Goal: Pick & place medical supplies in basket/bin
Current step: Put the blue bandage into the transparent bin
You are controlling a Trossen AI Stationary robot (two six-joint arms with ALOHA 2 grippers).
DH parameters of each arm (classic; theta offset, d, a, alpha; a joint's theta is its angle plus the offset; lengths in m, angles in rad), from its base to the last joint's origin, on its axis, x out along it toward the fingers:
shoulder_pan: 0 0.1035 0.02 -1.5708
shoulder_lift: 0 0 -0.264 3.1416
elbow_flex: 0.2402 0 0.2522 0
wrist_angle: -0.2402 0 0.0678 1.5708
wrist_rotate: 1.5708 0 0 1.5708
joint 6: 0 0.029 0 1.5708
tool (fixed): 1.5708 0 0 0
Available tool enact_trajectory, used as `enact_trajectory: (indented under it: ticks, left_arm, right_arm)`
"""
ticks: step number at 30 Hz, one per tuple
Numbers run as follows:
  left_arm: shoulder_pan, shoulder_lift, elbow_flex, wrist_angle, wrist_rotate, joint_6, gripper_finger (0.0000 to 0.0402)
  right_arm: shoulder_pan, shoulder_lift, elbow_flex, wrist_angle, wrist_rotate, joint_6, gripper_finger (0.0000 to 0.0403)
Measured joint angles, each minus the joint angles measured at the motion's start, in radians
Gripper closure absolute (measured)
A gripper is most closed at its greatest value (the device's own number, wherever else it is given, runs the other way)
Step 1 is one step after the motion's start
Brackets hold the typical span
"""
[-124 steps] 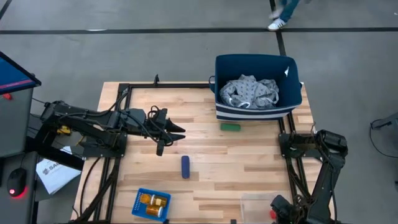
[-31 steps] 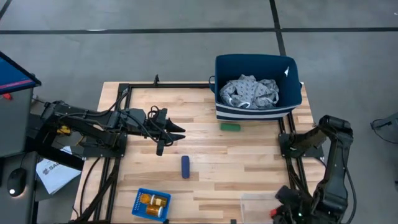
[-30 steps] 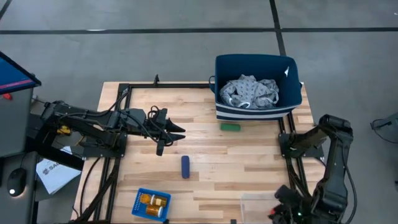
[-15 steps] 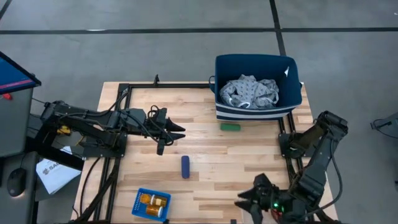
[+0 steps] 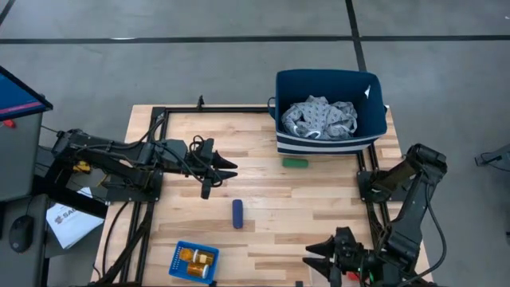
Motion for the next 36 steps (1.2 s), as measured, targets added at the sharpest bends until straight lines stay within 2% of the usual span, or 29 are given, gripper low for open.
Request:
enact_trajectory:
  ticks: [9, 13, 17, 22, 32, 36]
  left_arm:
    - [0.000, 0.000, 0.000, 0.000, 0.001, 0.000, 0.0293]
    - [0.000, 0.000, 0.000, 0.000, 0.001, 0.000, 0.0293]
    - [0.000, 0.000, 0.000, 0.000, 0.001, -0.006, 0.0293]
    - [-0.007, -0.007, 0.000, -0.013, 0.002, -0.008, 0.0293]
    - [-0.017, -0.030, 0.001, -0.276, -0.002, -0.116, 0.0293]
    - [-0.025, -0.012, 0.001, -0.412, 0.067, -0.116, 0.0277]
  right_arm:
    - [-0.001, 0.000, -0.074, 0.250, 0.000, -0.169, 0.0216]
    - [0.001, -0.005, -0.076, 0.249, -0.005, -0.235, 0.0231]
    - [-0.011, -0.049, -0.076, 0.160, -0.049, -0.250, 0.0240]
    - [-0.060, -0.110, -0.076, -0.039, -0.099, -0.150, 0.0237]
    - [-0.145, -0.142, -0.076, -0.266, -0.212, -0.056, 0.0219]
    - [-0.144, -0.142, -0.077, -0.279, -0.216, -0.012, 0.0219]
